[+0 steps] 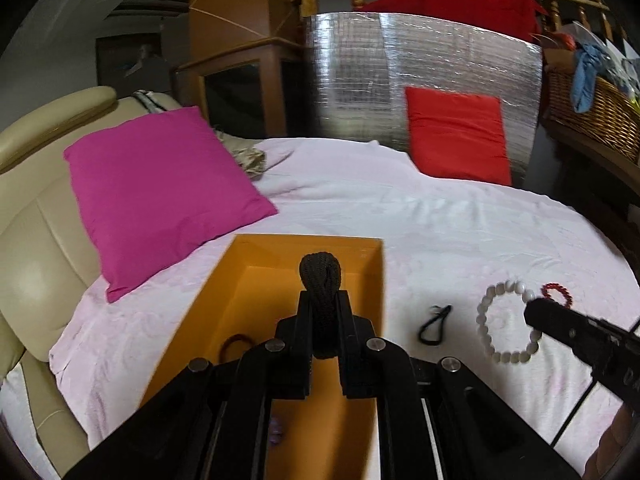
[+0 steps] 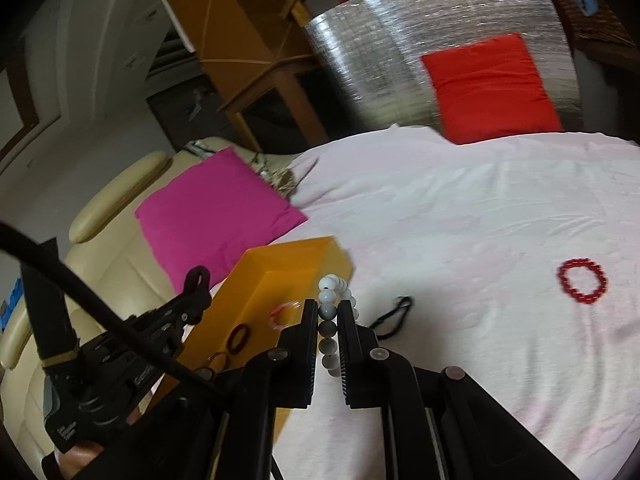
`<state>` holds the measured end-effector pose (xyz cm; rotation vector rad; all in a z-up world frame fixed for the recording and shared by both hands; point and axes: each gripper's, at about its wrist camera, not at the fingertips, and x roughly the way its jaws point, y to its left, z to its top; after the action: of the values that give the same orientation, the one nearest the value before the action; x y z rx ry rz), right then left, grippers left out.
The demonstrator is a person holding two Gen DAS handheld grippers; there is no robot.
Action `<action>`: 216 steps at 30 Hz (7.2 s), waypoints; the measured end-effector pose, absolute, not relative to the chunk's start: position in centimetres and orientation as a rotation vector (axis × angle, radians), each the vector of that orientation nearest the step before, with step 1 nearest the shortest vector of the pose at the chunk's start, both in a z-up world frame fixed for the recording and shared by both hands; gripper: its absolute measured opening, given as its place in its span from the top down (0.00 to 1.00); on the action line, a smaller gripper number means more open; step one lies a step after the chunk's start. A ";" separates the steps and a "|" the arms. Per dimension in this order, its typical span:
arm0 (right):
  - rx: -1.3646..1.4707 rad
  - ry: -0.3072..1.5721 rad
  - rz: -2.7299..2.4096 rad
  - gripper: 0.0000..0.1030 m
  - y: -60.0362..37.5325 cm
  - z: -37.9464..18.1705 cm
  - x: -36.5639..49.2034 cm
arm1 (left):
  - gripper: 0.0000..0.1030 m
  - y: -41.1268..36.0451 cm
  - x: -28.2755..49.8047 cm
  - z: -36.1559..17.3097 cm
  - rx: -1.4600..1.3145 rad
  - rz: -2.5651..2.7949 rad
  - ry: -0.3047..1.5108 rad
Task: Organize jewelry
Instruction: 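Carry the white bracelet and black ring into the orange box and open both tools, then move the left tool to the black hair tie while the right tool moves to the red bead bracelet, then grasp the black hair tie with the left tool while the right tool grasps the red bead bracelet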
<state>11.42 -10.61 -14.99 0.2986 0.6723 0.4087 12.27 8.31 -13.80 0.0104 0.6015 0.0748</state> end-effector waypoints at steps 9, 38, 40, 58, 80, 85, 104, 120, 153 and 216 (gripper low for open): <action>0.264 0.700 0.495 0.90 -6.5 -15.8 10.4 | 0.89 11.5 12.3 -14.2 -0.018 0.135 0.607; 0.113 0.887 0.782 0.90 3.2 -21.0 5.4 | 0.89 18.2 15.8 -19.9 -0.090 0.195 0.830; 0.091 0.907 0.792 0.90 3.8 -21.7 5.0 | 0.89 17.9 16.2 -20.3 -0.083 0.192 0.841; 0.113 0.926 0.734 0.87 0.9 -20.8 5.4 | 0.45 14.9 17.7 -19.8 -0.036 0.210 0.842; 0.350 0.792 0.297 0.78 -17.7 -15.6 10.0 | 0.33 2.9 18.4 -17.4 0.115 0.115 0.734; 0.439 0.796 0.235 0.78 -21.8 -15.5 10.4 | 0.33 0.5 18.4 -17.7 0.163 0.098 0.732; 0.481 0.845 0.181 0.73 -24.8 -17.2 10.6 | 0.32 -4.9 18.6 -18.4 0.232 0.022 0.737; 0.500 0.827 0.143 0.73 -27.9 -16.8 11.5 | 0.32 -7.3 19.0 -19.2 0.275 -0.009 0.751; 0.379 0.917 -0.060 0.73 -33.5 -21.8 20.2 | 0.32 -4.9 19.9 -21.0 0.298 -0.054 0.837; 0.295 0.914 -0.099 0.45 -34.1 -18.1 16.0 | 0.88 -8.2 18.3 -20.4 0.058 -0.365 0.900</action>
<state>16.05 -34.15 -18.11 0.2945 0.9140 -0.0985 18.34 -8.22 -20.36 0.0581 0.9000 -0.3648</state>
